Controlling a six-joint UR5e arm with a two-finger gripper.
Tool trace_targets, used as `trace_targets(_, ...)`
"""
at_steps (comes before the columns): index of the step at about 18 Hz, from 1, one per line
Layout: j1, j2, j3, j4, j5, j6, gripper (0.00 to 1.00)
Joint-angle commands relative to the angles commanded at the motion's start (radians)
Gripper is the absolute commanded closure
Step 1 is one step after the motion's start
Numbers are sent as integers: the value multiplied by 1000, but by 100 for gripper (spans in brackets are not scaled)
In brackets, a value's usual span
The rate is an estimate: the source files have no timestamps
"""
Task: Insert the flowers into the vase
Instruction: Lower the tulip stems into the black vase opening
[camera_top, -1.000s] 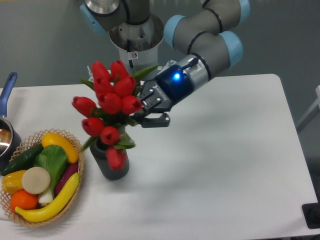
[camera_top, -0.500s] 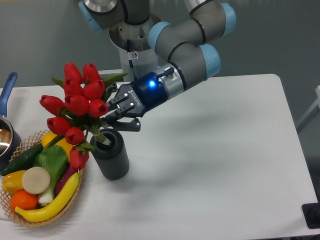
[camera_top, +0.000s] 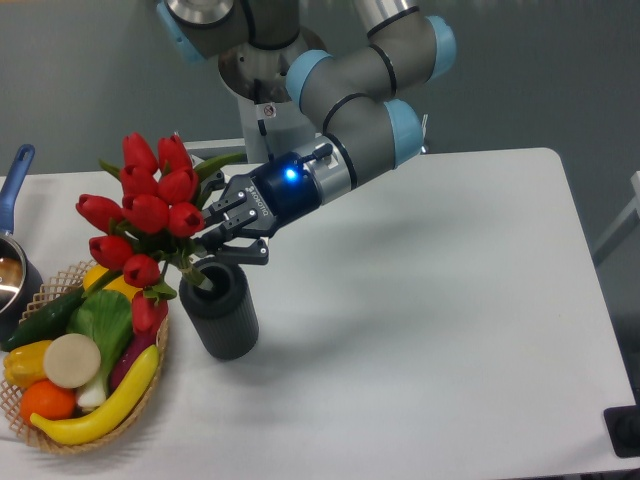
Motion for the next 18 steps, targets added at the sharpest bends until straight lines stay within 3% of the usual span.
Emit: trace_targets(18, 5, -25, -55, 5, 106, 78, 77)
